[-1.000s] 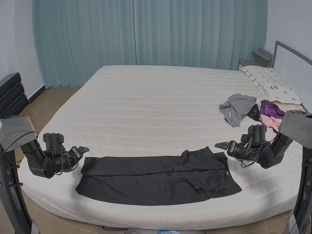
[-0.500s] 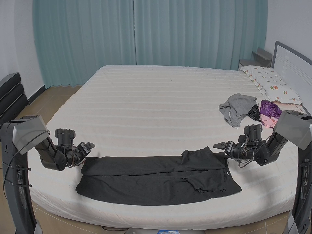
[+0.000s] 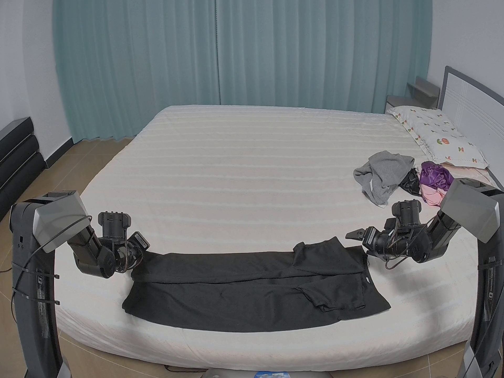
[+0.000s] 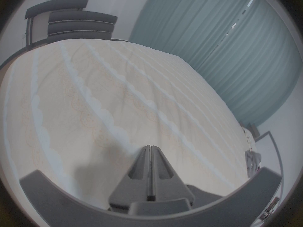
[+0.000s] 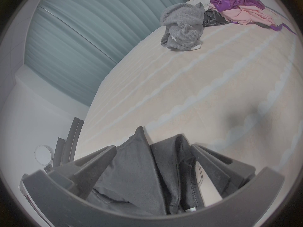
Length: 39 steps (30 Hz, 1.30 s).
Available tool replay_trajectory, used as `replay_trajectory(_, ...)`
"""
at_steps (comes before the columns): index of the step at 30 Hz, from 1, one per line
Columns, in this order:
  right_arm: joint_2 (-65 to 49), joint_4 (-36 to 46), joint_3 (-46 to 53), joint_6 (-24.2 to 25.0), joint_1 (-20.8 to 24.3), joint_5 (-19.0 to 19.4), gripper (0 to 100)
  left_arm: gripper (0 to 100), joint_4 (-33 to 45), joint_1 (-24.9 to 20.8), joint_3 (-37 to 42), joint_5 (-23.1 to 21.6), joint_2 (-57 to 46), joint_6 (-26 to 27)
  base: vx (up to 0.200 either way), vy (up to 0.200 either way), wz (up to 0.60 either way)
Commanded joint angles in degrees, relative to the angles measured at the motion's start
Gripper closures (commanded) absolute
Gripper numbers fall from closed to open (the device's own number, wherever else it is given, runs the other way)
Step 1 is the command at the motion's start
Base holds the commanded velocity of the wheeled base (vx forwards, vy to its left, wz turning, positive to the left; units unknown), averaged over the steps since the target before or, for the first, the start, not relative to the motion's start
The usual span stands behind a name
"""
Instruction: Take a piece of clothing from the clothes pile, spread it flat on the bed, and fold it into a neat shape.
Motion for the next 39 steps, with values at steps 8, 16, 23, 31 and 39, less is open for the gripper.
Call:
replay_trajectory(8, 2.4, 1.6, -3.7, 1.9, 0.5, -2.2, 0, 100, 0.1, 0.6, -1.3, 0.6, 0.1, -3.4, 0.0, 0.0, 0.0)
replay_trajectory(16, 3.2, 2.3, -4.1, 1.7, 1.5, -2.4, 100, 100, 0.1, 0.7, -1.5, 0.5, 0.3, -3.5, 0.0, 0.0, 0.0)
replay_trajectory(23, 3.1, 4.2, -5.0, 1.7, 0.9, -5.4, 100, 100, 0.1, 0.7, -1.1, 0.6, 0.2, -3.5, 0.0, 0.0, 0.0)
replay_trajectory(31, 3.1, 3.9, -5.0, 1.6, 0.2, -5.4, 100, 100, 0.1, 0.6, -1.3, 0.6, 0.3, -3.5, 0.0, 0.0, 0.0)
replay_trajectory(39, 3.2, 3.9, -4.8, 1.3, -0.3, -5.7, 100, 100, 0.1, 0.6, -1.2, 0.5, 0.3, -3.5, 0.0, 0.0, 0.0)
